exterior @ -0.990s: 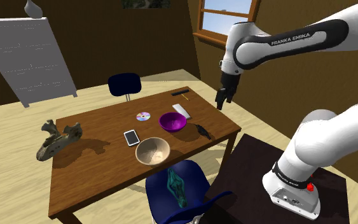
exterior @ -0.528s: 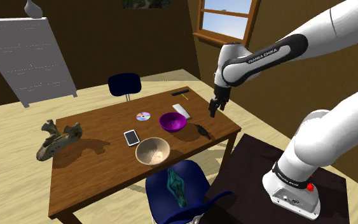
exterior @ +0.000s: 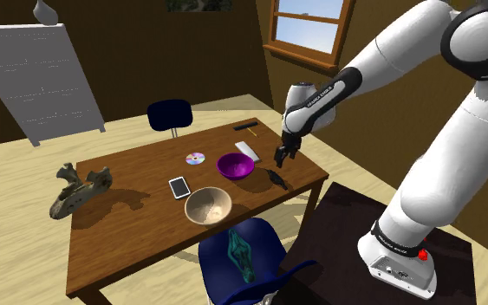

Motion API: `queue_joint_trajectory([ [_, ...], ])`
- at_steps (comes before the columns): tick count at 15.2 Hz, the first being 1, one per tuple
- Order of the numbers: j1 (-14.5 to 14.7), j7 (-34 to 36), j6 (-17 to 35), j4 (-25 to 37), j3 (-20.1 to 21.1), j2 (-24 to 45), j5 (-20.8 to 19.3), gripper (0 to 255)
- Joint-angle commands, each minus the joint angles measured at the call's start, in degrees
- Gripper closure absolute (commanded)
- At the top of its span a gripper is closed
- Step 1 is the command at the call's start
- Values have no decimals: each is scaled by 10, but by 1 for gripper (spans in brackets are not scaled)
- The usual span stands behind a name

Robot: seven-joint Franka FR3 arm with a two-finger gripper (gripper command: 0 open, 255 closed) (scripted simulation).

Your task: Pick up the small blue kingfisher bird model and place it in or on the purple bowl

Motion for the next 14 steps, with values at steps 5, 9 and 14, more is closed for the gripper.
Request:
queue_joint_trajectory([
  [5, -13, -39, 102, 56, -3, 149, 39, 0],
  [9, -33, -63, 150, 111, 8, 245, 65, 0],
  [14, -50, -76, 183, 155, 20, 316, 79, 0],
])
